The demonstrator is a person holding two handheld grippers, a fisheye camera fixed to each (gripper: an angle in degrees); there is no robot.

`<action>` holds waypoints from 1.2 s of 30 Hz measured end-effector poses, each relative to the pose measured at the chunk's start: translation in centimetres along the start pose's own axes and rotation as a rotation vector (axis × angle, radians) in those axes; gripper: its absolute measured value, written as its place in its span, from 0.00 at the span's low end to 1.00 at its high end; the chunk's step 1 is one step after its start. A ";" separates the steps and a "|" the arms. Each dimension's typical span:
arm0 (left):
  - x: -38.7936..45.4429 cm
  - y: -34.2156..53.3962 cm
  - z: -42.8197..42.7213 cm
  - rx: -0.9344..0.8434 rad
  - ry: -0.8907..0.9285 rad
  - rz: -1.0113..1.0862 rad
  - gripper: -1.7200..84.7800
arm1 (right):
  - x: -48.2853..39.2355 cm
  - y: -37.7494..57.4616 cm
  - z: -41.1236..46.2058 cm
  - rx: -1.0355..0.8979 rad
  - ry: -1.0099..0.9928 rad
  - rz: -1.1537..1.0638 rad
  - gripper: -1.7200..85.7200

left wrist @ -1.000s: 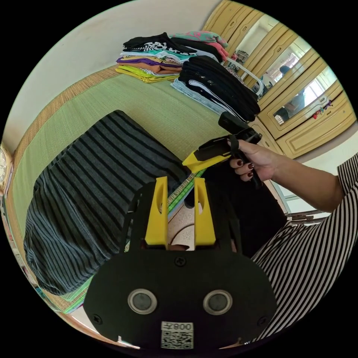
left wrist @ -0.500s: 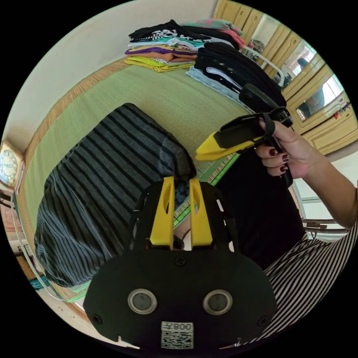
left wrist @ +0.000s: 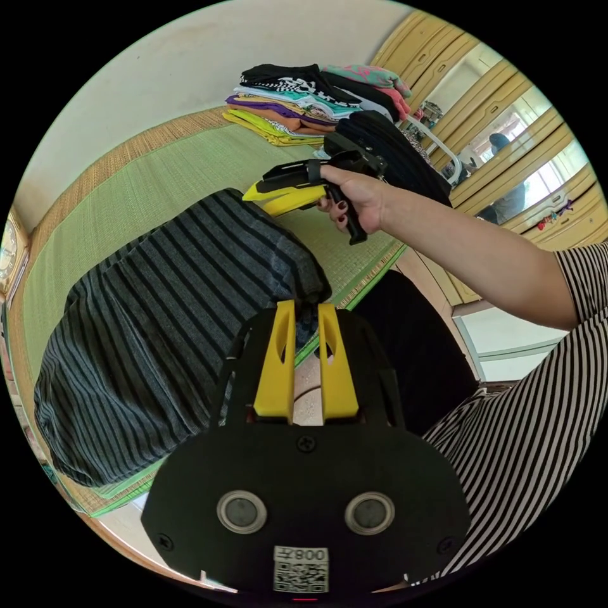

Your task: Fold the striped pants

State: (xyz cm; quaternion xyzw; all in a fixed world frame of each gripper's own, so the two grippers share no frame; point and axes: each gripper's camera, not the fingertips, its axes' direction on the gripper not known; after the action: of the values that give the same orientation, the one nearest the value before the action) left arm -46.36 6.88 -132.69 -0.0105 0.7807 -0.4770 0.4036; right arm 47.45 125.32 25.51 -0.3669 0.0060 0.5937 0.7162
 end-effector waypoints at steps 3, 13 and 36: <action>-1.7 1.5 -0.3 0.009 0.015 0.002 0.09 | -0.7 -1.1 1.3 -0.020 -0.040 0.033 0.12; -6.7 7.0 -0.5 0.019 0.087 0.065 0.09 | -4.8 1.9 -1.5 0.028 -0.072 0.037 0.06; -31.7 32.7 -8.8 0.556 0.361 -0.196 0.09 | -37.4 2.2 5.0 0.185 -0.051 -0.285 0.04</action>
State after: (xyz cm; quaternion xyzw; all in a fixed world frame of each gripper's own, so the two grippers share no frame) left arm -18.54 43.92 -135.73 0.1095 0.6749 -0.7022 0.1986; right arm 32.40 96.35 44.62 -0.2813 -0.0096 0.4920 0.8238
